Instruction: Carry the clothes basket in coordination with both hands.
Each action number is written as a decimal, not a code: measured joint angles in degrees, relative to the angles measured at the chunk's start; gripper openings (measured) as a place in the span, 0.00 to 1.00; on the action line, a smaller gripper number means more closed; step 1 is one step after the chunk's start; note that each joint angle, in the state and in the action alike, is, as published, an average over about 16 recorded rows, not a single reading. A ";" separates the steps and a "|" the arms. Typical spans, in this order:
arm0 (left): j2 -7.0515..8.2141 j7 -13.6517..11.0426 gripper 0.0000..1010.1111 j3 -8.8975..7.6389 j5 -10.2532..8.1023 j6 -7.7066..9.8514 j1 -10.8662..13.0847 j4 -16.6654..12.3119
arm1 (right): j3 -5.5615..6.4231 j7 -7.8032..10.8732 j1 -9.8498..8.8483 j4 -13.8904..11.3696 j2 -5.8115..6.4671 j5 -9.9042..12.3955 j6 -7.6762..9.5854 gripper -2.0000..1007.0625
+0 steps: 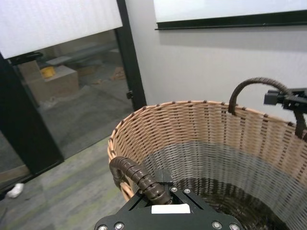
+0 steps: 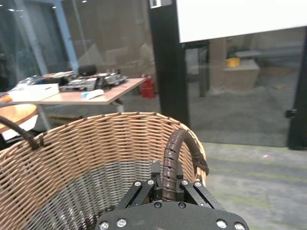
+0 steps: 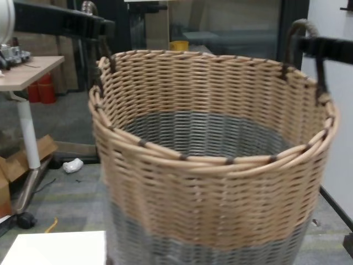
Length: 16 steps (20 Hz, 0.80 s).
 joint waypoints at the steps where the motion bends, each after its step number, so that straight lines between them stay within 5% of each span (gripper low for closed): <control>1: 0.13 -0.06 0.00 -0.07 0.03 -0.21 0.14 0.14 | -0.34 0.18 0.12 0.43 -0.27 -0.09 -0.27 0.15; 16: 0.99 0.00 0.00 -2.32 0.82 -3.39 1.91 5.86 | -5.72 1.10 2.85 8.59 -4.64 -3.90 -2.26 0.15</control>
